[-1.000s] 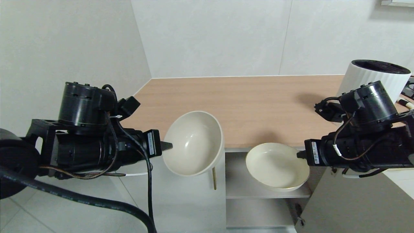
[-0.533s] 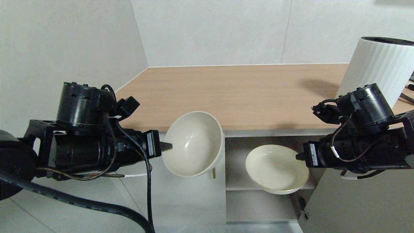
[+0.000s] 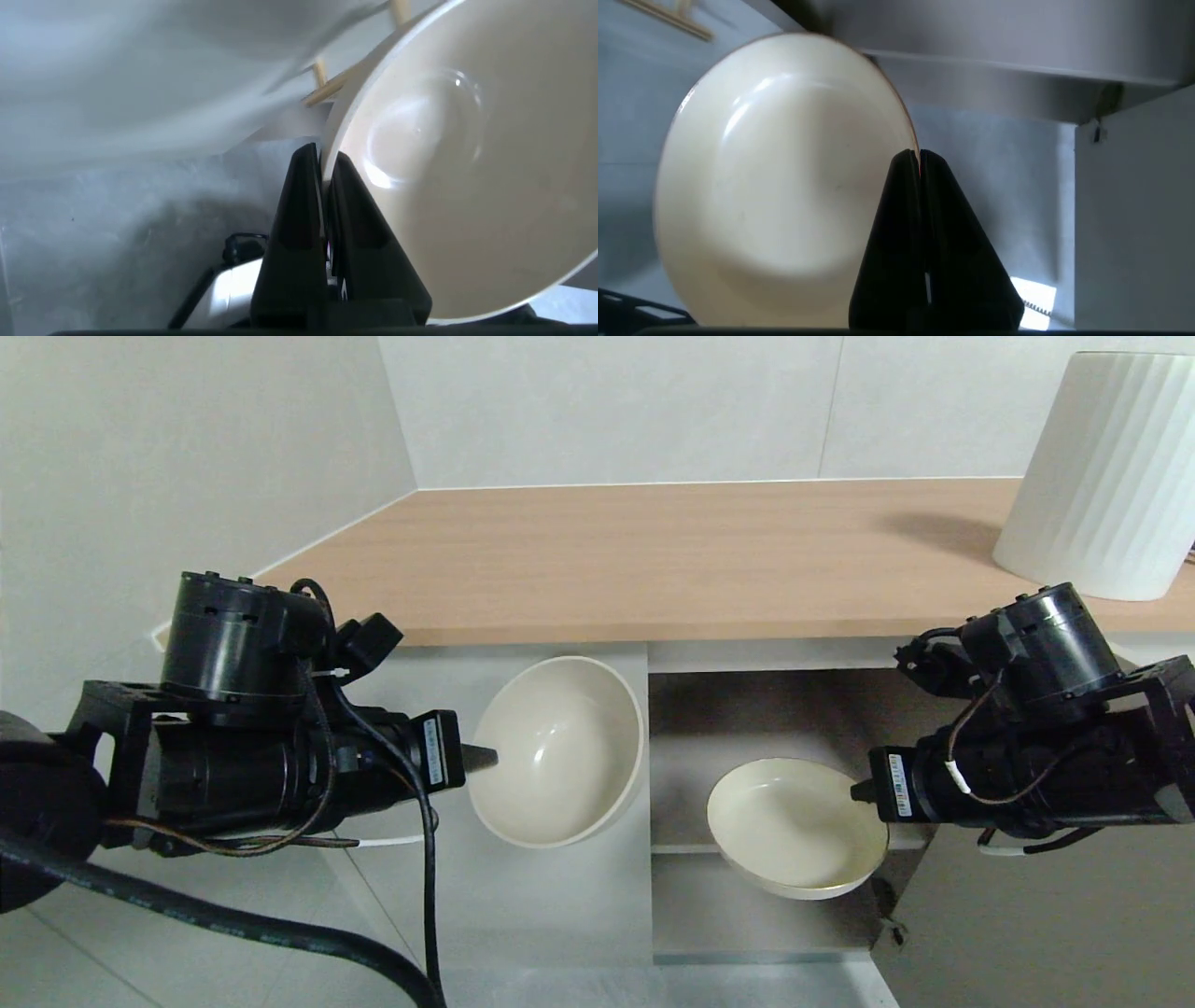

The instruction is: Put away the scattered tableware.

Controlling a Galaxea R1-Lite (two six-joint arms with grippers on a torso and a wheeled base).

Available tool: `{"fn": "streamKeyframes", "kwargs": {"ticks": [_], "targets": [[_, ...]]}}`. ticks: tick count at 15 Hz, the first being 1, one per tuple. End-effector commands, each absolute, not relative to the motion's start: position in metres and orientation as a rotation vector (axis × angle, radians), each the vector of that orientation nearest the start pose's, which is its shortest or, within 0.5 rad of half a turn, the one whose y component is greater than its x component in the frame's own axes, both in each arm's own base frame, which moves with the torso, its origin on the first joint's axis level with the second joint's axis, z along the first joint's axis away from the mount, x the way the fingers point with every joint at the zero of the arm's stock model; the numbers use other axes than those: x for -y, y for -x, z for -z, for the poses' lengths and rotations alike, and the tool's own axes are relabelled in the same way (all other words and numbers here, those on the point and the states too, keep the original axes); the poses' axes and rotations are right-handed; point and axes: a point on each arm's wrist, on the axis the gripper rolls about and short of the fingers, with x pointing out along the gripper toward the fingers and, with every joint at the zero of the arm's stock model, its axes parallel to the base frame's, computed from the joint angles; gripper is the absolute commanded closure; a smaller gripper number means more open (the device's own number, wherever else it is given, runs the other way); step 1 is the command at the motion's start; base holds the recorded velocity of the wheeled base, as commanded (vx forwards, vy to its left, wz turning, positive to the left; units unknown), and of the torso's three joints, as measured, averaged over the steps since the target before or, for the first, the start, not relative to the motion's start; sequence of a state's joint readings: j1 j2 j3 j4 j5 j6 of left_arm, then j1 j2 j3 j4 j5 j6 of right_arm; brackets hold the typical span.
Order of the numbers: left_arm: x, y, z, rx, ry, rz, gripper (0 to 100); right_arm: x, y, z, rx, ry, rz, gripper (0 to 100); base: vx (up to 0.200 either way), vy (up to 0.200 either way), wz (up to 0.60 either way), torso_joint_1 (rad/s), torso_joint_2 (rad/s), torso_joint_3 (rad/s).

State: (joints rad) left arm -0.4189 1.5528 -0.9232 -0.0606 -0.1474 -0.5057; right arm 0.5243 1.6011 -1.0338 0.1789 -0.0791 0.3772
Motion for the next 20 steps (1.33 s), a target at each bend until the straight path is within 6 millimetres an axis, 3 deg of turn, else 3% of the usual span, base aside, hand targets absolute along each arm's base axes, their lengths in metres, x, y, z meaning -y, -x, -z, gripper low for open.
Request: {"fn": "streamKeyframes", "kwargs": {"ticks": [1, 6, 9, 14, 20], "targets": [[0.112, -0.243, -0.202, -0.699, 0.401, 0.392, 100, -0.136, -0.239, -0.196, -0.797, -0.126, -0.278, 100, 0.000, 0.000, 0.00, -0.085, 0.36, 0.266], [0.112, -0.243, -0.202, -0.699, 0.401, 0.392, 100, -0.137, -0.240, -0.195, -0.801, -0.125, -0.277, 100, 0.000, 0.000, 0.00, -0.018, 0.08, 0.053], [0.112, -0.244, -0.202, -0.700, 0.400, 0.391, 100, -0.141, -0.247, -0.182, -0.841, -0.105, -0.266, 100, 0.000, 0.000, 0.00, 0.000, 0.00, 0.000], [0.112, -0.244, -0.201, -0.702, 0.400, 0.391, 100, -0.157, -0.265, -0.141, -0.951, -0.012, -0.260, 100, 0.000, 0.000, 0.00, 0.000, 0.00, 0.000], [0.112, -0.244, -0.201, -0.703, 0.400, 0.390, 100, -0.172, -0.298, -0.090, -0.946, -0.026, -0.244, 100, 0.000, 0.000, 0.00, 0.000, 0.00, 0.000]]}}
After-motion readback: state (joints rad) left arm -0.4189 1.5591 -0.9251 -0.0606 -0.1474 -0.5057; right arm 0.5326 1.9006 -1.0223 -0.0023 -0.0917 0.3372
